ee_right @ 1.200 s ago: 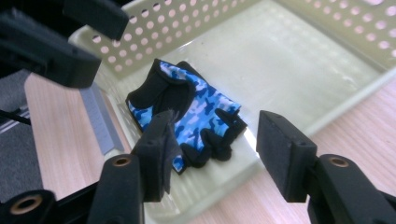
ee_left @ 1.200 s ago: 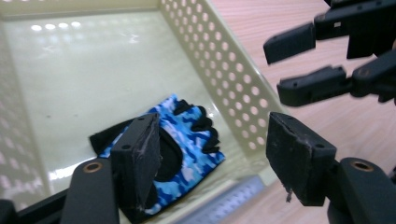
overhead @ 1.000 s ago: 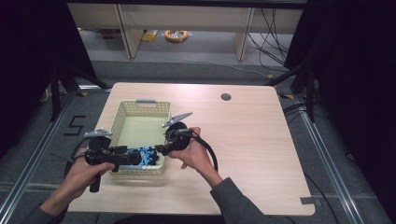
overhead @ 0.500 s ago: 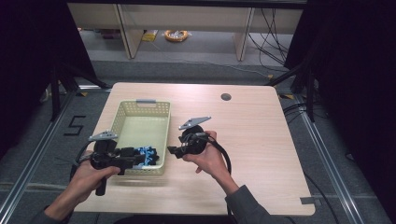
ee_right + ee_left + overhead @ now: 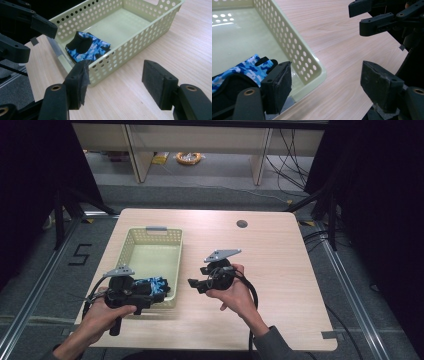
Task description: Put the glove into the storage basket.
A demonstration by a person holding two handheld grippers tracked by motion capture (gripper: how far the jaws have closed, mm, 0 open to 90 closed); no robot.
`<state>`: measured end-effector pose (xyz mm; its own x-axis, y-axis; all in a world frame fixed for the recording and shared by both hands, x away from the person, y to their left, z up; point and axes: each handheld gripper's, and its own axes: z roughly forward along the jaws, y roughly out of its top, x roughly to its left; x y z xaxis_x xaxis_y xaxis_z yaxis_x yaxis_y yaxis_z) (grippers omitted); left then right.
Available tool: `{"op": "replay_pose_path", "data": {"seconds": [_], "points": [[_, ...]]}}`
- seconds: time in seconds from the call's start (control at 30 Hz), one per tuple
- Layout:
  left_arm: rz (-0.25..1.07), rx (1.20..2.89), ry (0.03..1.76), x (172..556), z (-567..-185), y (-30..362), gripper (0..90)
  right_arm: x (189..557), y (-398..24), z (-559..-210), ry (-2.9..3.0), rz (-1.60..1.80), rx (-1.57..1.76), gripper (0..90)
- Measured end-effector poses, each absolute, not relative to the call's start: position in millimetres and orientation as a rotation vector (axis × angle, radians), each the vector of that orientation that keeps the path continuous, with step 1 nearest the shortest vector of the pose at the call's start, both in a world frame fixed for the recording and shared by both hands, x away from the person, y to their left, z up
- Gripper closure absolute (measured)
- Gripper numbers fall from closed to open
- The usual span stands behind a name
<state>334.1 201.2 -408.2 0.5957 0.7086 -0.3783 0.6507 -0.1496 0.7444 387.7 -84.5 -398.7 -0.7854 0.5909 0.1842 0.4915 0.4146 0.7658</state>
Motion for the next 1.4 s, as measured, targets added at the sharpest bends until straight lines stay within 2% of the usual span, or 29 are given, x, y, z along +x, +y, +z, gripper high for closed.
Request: {"op": "replay_pose_path", "data": {"seconds": [0.63, 1.17, 1.4], "points": [[0.084, 1.857, 1.010, 321.6, -414.7, 183.9, 22.8, 366.2, -121.6, -404.7, 2.494, 1.386, 0.975, 37.6], [0.129, 1.869, 0.948, 307.7, -423.1, 173.8, 21.3, 351.7, -139.4, -417.0, 2.464, 1.411, 1.042, 36.6], [0.110, 1.863, 0.928, 298.7, -422.1, 169.9, 21.4, 345.4, -146.3, -422.2, 2.460, 1.400, 1.035, 36.6]]}}
